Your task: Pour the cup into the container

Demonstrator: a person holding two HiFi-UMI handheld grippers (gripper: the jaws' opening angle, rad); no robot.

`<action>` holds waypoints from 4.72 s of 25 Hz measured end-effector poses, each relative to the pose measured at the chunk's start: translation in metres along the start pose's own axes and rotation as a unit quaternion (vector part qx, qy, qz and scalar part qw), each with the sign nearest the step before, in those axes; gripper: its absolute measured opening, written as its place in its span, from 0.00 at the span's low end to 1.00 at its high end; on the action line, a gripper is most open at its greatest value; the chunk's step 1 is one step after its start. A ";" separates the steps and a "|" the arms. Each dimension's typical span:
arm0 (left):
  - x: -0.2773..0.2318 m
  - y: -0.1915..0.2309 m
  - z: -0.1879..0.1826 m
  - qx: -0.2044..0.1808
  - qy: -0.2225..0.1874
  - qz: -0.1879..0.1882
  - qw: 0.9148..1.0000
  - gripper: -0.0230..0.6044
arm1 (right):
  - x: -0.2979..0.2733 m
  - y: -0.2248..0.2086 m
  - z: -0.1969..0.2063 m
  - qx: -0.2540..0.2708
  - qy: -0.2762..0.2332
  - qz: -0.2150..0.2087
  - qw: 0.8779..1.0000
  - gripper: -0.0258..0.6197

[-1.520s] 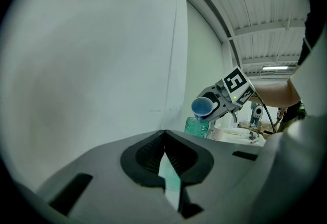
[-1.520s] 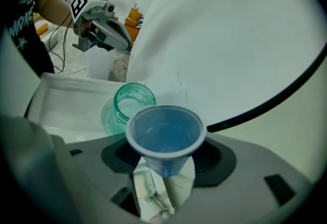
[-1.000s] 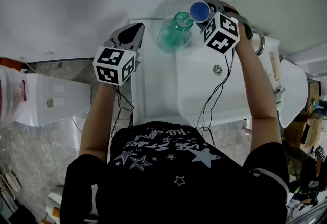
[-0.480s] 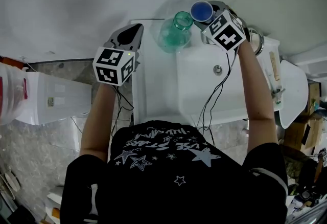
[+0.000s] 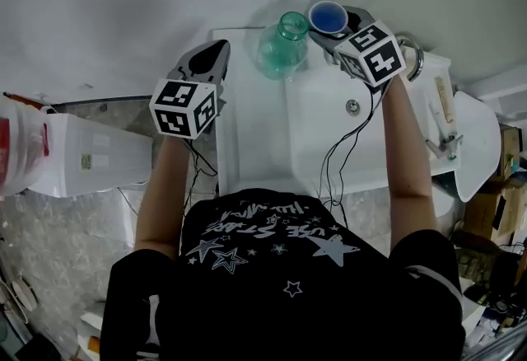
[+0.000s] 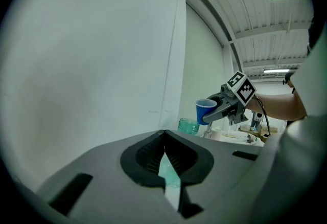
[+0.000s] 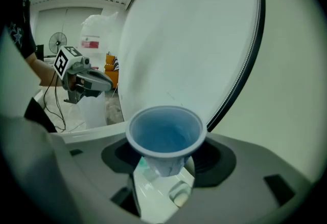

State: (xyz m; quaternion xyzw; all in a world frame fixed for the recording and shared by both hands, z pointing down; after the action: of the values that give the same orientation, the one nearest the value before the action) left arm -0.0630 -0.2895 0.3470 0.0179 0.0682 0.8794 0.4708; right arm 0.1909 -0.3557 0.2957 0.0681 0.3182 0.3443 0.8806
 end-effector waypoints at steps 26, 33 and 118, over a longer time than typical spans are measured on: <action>0.070 -0.015 0.062 0.038 0.058 -0.022 0.997 0.05 | -0.015 0.134 0.061 -0.129 -0.130 -0.055 0.982 0.47; 0.076 -0.012 0.082 0.044 0.080 -0.026 0.995 0.05 | -0.042 0.164 0.081 -0.145 -0.149 -0.057 0.977 0.47; 0.127 -0.080 0.113 0.043 0.123 0.146 0.981 0.05 | 0.081 0.266 0.119 -0.207 -0.120 0.163 0.957 0.05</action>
State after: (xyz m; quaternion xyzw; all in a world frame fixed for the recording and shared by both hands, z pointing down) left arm -0.0572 -0.1283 0.4442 -0.0602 0.1601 0.9303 0.3244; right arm 0.1588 -0.0907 0.4375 -0.0240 0.1167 0.5309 0.8390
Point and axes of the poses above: the fingertips, and each gripper's own axes: x backward along the fingers, y to its left, z out of its underside, the point moved 7 cm from there along x, backward along the fingers, and after that the axes turned 7 degrees about -y, right-handed, at the moved point
